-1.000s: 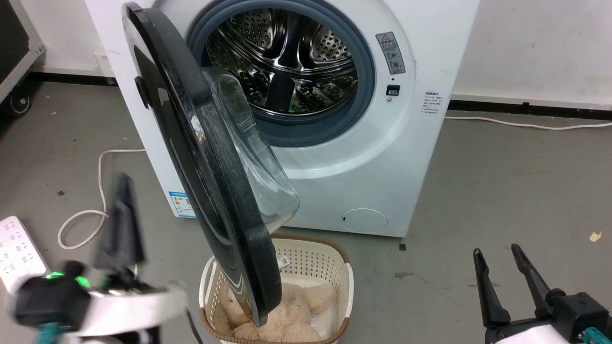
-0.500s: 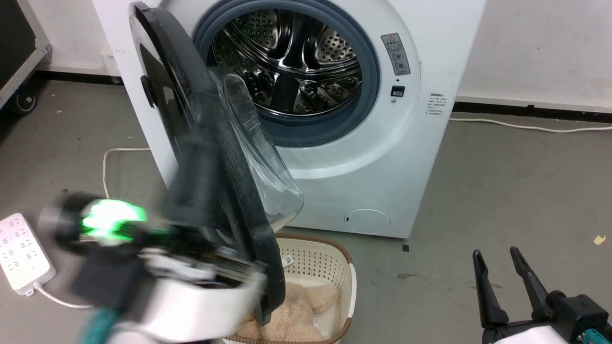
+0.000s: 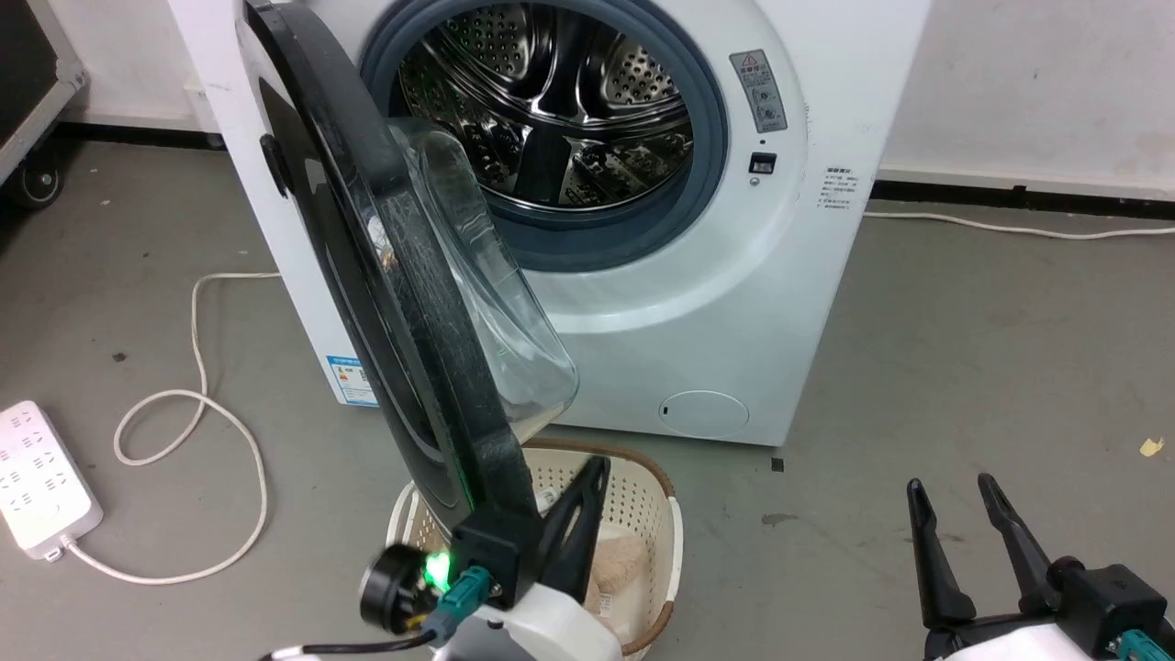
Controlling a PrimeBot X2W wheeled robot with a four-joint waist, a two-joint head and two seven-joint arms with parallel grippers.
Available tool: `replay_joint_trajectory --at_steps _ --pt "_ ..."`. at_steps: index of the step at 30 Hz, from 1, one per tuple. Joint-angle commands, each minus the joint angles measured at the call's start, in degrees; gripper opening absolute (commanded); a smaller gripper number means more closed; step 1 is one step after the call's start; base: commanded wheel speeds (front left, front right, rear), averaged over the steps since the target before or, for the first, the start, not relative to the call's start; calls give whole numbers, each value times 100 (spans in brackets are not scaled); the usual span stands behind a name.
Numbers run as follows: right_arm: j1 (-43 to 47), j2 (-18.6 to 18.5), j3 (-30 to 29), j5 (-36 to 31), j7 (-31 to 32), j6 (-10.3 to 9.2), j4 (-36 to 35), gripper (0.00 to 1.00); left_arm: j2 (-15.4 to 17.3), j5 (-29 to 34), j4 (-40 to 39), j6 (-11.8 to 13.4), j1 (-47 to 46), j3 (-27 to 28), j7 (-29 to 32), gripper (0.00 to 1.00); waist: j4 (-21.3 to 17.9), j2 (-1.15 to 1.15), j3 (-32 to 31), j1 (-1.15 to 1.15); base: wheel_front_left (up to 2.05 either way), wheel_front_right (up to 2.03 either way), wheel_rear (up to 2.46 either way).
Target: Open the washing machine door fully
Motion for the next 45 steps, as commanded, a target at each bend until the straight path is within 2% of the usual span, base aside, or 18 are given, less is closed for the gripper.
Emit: replay_joint_trajectory --at_steps 1,7,12,24,30,37,43,45 --pt "-58 23 -10 -12 -19 3 27 100 -28 -86 151 37 79 3 -1 0 10 0 17 0 0 0 0" --pt "-75 23 16 -14 14 3 37 100 -14 -246 897 79 24 155 -114 0 131 0 146 0 0 0 0" --pt "-49 23 -38 -22 25 3 60 100 80 -246 1098 126 -3 273 -309 0 430 0 205 0 0 0 0" --pt "-92 23 80 -92 122 3 44 100 461 -389 919 316 244 730 -497 0 1902 0 328 0 0 0 0" --pt "-211 -51 224 -231 287 3 -104 100 793 -635 841 407 135 1320 -561 0 2363 0 602 0 0 0 0" --pt "-388 -387 345 -309 636 3 -470 100 1323 -930 1071 348 -427 2049 -587 0 2420 0 1220 0 0 0 0" --pt "-568 -612 367 -332 881 3 -804 100 1815 -1286 1737 118 -1033 2601 -615 0 2280 0 1763 0 0 0 0" --pt "-617 -684 358 -336 948 3 -898 100 1945 -1417 2061 128 -1244 2813 -593 0 2227 0 1914 0 0 0 0"
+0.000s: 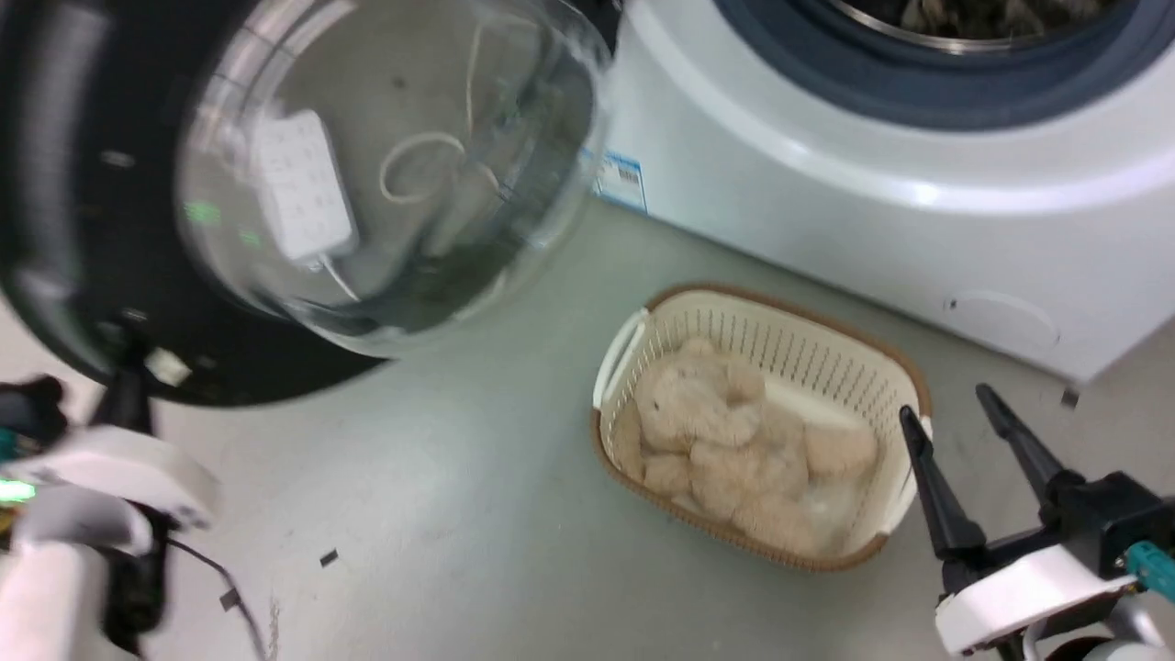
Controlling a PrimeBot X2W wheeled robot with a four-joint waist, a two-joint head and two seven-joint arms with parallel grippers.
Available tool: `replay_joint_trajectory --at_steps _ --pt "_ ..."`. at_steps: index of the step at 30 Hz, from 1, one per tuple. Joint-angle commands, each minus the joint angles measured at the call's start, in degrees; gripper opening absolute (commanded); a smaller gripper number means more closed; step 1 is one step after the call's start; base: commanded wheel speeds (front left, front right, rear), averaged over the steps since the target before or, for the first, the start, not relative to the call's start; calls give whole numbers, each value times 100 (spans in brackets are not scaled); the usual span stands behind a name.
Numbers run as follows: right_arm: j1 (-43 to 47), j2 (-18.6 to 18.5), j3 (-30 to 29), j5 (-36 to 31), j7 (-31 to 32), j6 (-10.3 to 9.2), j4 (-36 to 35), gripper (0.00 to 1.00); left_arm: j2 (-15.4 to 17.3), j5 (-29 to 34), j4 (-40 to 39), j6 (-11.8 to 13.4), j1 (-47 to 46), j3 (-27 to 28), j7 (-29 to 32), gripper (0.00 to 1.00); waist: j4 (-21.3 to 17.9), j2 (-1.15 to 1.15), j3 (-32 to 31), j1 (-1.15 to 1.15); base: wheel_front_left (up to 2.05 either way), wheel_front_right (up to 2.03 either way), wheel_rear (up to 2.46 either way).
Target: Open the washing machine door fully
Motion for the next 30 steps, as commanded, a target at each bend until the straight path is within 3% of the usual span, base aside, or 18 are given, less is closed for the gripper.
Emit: replay_joint_trajectory --at_steps 1,8,16,19,21,30 --pt "-98 -84 -18 -30 45 -4 -91 100 192 -20 249 -11 -222 116 -12 0 -125 0 291 -1 0 0 0" --pt "-188 -165 -127 -6 100 -4 -155 100 599 -120 1256 -240 -812 346 -311 0 -294 0 486 -1 0 0 0" --pt "-188 -33 -98 28 -83 -4 74 100 659 27 1714 -409 -923 194 -842 0 -440 0 194 -1 0 0 0" --pt "-166 54 -139 48 -239 -4 230 100 554 106 1463 -430 -788 99 -1126 0 -529 0 -138 -1 0 0 0" --pt "-185 180 -320 19 -370 -4 374 100 319 130 950 -402 -499 83 -1317 0 -689 0 -435 -1 0 0 0" --pt "-45 475 -661 -250 -724 -4 380 100 -222 405 -660 -190 627 -210 -1401 0 -1313 0 -1127 -1 0 0 0"
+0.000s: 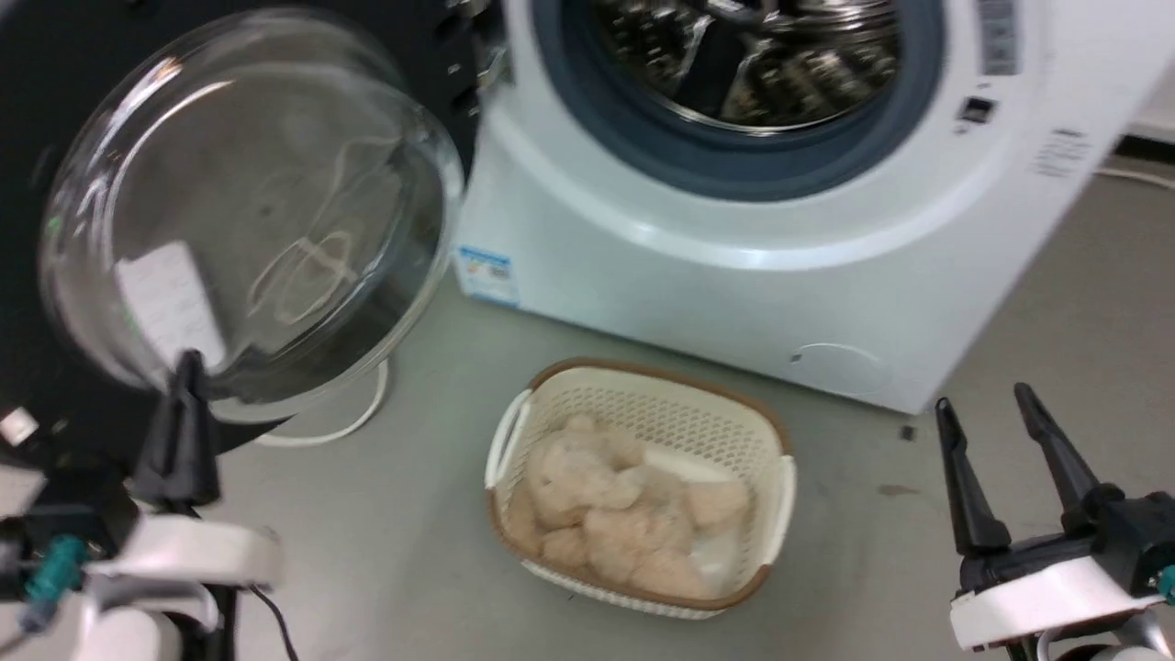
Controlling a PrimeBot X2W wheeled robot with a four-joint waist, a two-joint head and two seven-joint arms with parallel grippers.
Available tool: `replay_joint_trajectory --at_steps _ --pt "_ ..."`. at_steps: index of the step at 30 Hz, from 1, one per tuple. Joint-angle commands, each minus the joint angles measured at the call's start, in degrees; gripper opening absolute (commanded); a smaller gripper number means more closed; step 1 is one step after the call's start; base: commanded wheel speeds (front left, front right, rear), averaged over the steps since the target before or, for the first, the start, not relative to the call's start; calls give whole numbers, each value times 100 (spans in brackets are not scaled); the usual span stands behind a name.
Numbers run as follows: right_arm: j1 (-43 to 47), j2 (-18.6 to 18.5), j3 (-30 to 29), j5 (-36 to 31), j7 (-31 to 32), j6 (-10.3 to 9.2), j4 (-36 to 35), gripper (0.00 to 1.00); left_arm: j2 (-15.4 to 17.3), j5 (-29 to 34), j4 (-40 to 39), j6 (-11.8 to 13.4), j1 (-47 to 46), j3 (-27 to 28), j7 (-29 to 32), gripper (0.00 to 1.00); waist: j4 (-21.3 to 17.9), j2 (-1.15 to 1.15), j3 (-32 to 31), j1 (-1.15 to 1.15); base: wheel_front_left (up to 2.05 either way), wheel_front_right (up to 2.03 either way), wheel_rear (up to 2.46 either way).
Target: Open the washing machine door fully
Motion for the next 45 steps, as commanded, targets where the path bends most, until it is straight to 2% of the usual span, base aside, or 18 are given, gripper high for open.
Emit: replay_joint_trajectory --at_steps 1,5,12,13,14,21,28,45 --pt "60 42 -6 -54 -53 -4 -30 100 -49 73 -126 50 129 -66 -20 0 -373 0 -327 1 0 0 0" --pt "312 133 -13 -155 -122 -4 -101 100 -297 209 -690 146 660 -403 -10 0 -813 0 -590 1 0 0 0" --pt "610 195 -99 -114 -165 -4 -146 100 -550 296 -888 365 1311 -668 66 0 -1344 0 -786 1 0 0 0" --pt "648 197 -102 -98 -171 -4 -147 100 -602 252 -860 394 1375 -687 127 46 -1388 0 -790 1 0 0 0" --pt "686 199 -103 -64 -178 -4 -140 100 -654 222 -849 424 1413 -698 143 100 -1423 0 -794 1 0 0 0" --pt "832 201 -74 31 -161 -4 2 100 -749 348 -632 608 1581 -874 295 100 -1585 0 -825 1 0 0 0" --pt "895 202 -99 48 -185 -4 131 100 -777 358 -453 549 1622 -1078 417 100 -1579 0 -866 1 0 0 0" --pt "863 202 -53 160 -178 -4 282 100 -738 408 -450 646 1535 -1155 416 100 -1520 0 -869 1 0 0 0"
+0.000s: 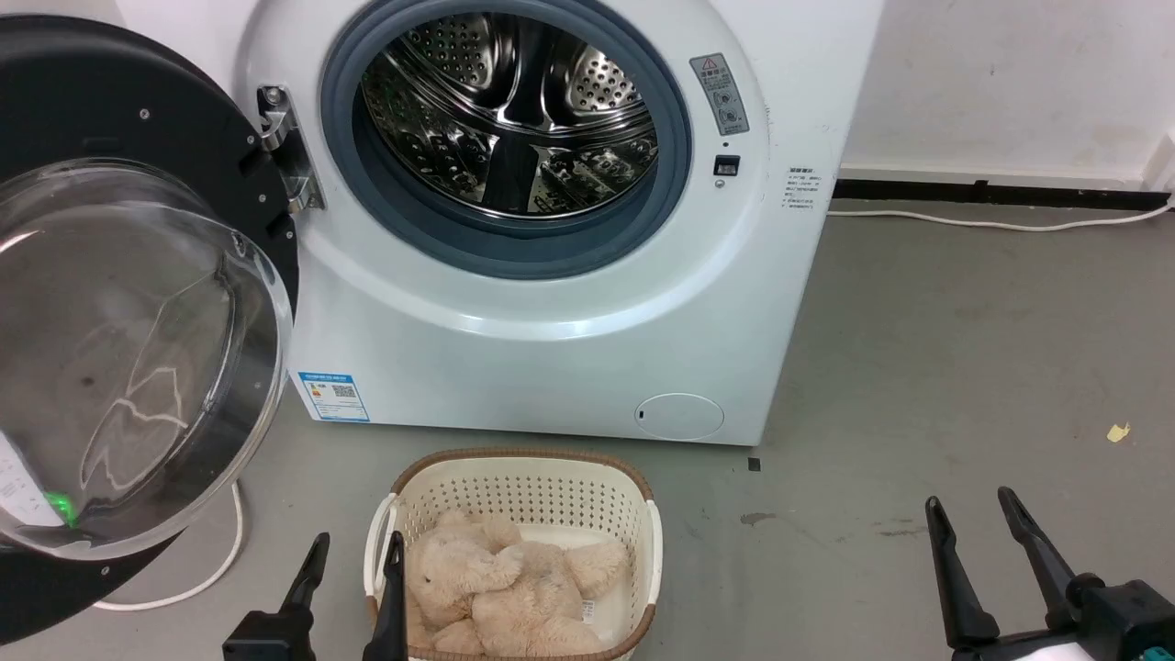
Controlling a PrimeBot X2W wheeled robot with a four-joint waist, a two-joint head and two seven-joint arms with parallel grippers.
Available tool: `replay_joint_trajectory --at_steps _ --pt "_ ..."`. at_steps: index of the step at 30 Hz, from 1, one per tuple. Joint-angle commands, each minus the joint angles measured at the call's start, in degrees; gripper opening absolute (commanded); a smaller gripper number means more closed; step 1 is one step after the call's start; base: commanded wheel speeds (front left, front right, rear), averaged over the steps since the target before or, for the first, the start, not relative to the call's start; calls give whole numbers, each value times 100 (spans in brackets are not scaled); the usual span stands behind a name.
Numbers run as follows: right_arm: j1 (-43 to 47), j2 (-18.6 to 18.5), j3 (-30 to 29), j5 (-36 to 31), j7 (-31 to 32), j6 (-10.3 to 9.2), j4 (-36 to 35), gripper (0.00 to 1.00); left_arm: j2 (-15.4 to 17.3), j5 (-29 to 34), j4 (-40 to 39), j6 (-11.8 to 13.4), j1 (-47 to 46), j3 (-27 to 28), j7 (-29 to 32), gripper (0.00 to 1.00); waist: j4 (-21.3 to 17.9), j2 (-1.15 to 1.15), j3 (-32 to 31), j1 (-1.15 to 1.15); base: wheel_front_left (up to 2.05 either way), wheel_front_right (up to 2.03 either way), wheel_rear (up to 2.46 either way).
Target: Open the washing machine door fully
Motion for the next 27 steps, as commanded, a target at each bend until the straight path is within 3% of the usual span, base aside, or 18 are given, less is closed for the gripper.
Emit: replay_joint_trajectory --at_steps 1,4,5,27 --pt "28 26 4 65 2 -5 23 100 2 14 -25 35 -42 -16 -5 100 9 0 7 0 0 0 0" --pt "13 26 -1 70 4 -5 24 100 -7 -17 -32 21 -63 -31 -3 100 23 0 30 0 0 0 0" --pt "-1 0 -2 35 1 0 6 0 -1 -16 -11 12 -16 -16 2 0 23 0 29 0 0 0 0" --pt "-100 3 65 -44 174 -1 8 0 -154 230 -10 -147 -116 176 160 0 15 0 48 0 0 0 0"
